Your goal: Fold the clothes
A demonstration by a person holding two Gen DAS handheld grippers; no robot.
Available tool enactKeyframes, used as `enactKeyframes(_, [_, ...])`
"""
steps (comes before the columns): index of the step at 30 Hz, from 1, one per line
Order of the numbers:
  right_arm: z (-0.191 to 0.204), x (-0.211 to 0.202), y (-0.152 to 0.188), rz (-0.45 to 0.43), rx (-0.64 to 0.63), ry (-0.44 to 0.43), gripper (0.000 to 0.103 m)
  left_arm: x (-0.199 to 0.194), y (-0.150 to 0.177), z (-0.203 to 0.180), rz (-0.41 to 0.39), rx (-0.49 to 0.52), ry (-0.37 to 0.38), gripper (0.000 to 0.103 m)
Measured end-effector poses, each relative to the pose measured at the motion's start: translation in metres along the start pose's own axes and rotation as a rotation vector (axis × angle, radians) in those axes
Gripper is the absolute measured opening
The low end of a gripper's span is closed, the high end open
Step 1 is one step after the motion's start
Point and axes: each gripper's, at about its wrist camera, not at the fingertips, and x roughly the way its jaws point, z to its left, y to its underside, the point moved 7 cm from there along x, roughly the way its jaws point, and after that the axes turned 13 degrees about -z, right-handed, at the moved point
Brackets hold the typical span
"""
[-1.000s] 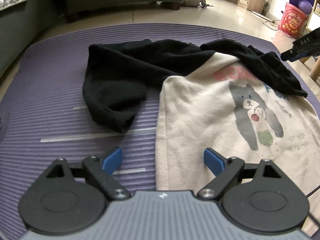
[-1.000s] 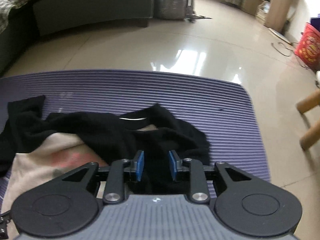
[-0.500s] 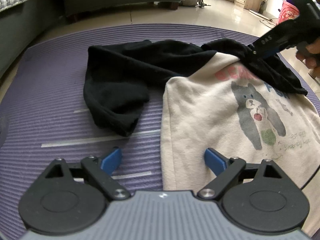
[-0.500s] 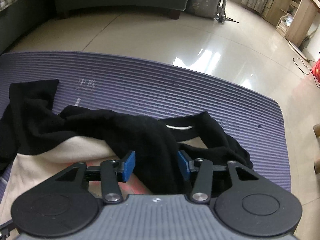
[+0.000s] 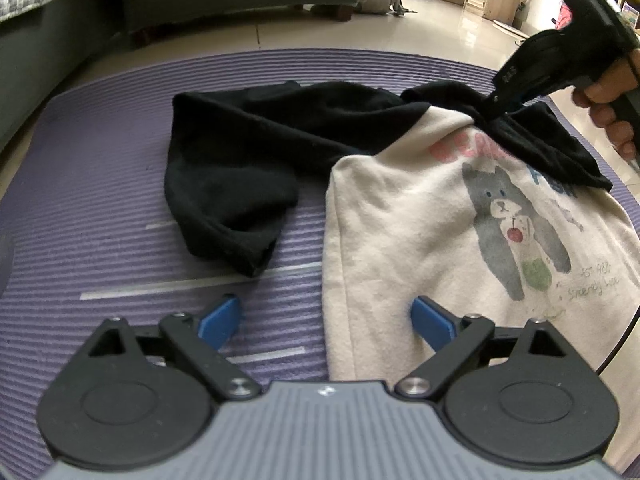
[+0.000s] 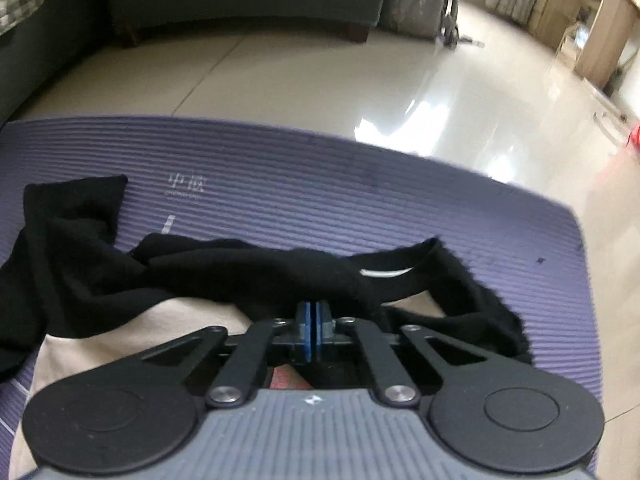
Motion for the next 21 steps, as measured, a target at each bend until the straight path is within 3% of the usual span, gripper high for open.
enactKeyframes(7, [-0.052,-0.032,-0.003,-0.045,0.066,0.124,0.000,-0.004,-0.002,-0.001,-0.002,0.004,-0.033,0.093])
enactKeyframes(9, [-0.064,-0.039,0.003,-0.021,0.061,0.097,0.000,-0.006,-0.004,-0.002,-0.011,0.013,-0.044,0.093])
enactKeyframes(11, [-0.070,-0.042,0.011,0.000,0.055,0.081,0.008,-0.009,-0.009,-0.003,-0.024,0.011,-0.052,0.093])
enactKeyframes(13, [-0.069,-0.041,0.019,0.023,0.045,0.057,0.027,-0.012,-0.016,-0.004,-0.032,-0.005,-0.049,0.093])
enactKeyframes(15, [-0.063,-0.038,0.024,0.031,0.015,0.033,0.035,-0.015,-0.024,-0.005,-0.031,-0.022,-0.042,0.093])
enactKeyframes(18, [-0.058,-0.030,0.025,0.030,0.030,0.007,0.035,-0.020,-0.035,-0.007,-0.048,-0.059,-0.025,0.093])
enactKeyframes(21, [-0.058,-0.017,0.013,0.008,0.128,-0.017,0.036,-0.021,-0.030,-0.007,-0.030,-0.108,-0.018,0.093])
